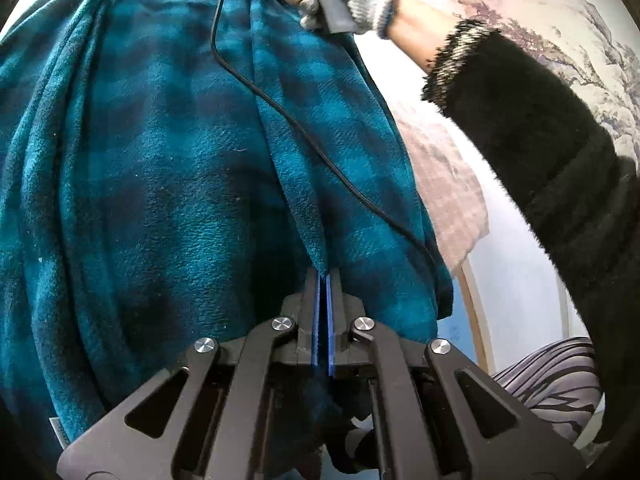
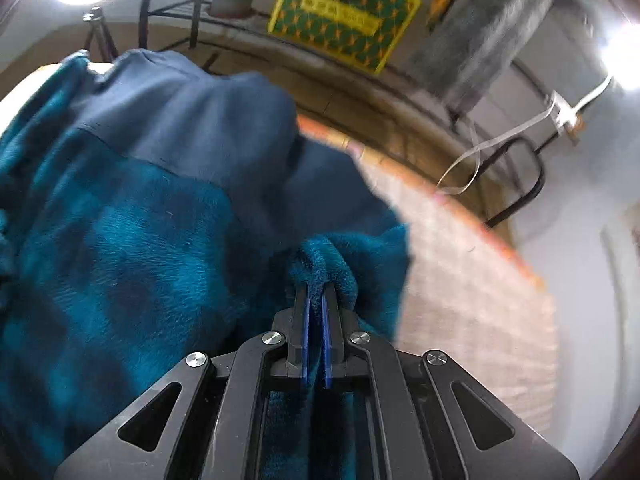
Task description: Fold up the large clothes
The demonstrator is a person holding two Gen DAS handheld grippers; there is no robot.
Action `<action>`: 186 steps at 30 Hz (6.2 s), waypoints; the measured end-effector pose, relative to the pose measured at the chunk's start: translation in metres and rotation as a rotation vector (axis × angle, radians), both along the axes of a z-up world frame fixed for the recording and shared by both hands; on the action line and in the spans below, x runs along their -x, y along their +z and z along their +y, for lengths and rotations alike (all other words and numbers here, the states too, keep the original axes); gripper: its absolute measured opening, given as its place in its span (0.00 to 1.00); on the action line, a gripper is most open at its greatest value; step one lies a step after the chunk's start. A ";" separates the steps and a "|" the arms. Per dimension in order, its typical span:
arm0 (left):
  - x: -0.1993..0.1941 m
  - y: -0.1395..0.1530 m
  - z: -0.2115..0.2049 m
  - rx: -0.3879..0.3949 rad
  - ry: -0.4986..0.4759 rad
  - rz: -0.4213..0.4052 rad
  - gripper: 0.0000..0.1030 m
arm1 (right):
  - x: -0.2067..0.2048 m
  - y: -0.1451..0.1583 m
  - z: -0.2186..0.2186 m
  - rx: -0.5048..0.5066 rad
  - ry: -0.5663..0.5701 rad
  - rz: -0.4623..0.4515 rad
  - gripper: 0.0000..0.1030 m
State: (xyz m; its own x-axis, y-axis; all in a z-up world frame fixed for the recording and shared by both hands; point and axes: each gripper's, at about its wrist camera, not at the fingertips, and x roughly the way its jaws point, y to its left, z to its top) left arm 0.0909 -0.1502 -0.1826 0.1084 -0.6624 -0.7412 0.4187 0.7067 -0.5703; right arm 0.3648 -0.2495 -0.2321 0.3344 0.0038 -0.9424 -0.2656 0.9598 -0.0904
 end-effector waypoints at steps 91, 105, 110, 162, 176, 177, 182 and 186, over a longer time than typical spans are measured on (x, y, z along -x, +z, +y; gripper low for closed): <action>0.067 0.067 -0.036 0.109 0.060 -0.206 0.11 | 0.133 -0.002 -0.163 -0.706 -0.476 0.217 0.09; 0.069 0.052 0.010 0.173 0.183 -0.103 0.10 | 0.115 0.087 -0.116 -0.501 -0.367 0.048 0.05; 0.071 0.049 0.031 0.182 0.239 -0.086 0.09 | 0.107 0.105 -0.069 -0.469 -0.279 0.015 0.05; 0.084 0.000 0.081 0.225 0.409 0.024 0.09 | 0.320 0.192 -0.025 -0.505 0.005 0.044 0.47; 0.075 -0.014 0.106 0.556 0.433 0.189 0.09 | 0.374 0.078 -0.002 -0.757 -0.168 0.319 0.17; 0.075 -0.012 0.106 0.563 0.426 0.180 0.09 | 0.375 0.089 -0.004 -0.744 -0.171 0.286 0.13; 0.081 -0.007 0.093 0.270 0.363 0.066 0.11 | 0.387 0.132 -0.002 -0.575 -0.098 0.152 0.11; 0.100 0.017 0.091 0.125 0.299 -0.039 0.15 | 0.397 0.122 0.021 -0.404 0.002 0.168 0.23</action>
State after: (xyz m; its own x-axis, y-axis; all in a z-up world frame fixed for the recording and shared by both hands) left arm -0.0090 -0.0593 -0.1658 0.3391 -0.6828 -0.6472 0.2266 0.7270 -0.6482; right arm -0.0325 -0.2283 -0.1103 0.1762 0.3838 -0.9064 -0.2460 0.9088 0.3370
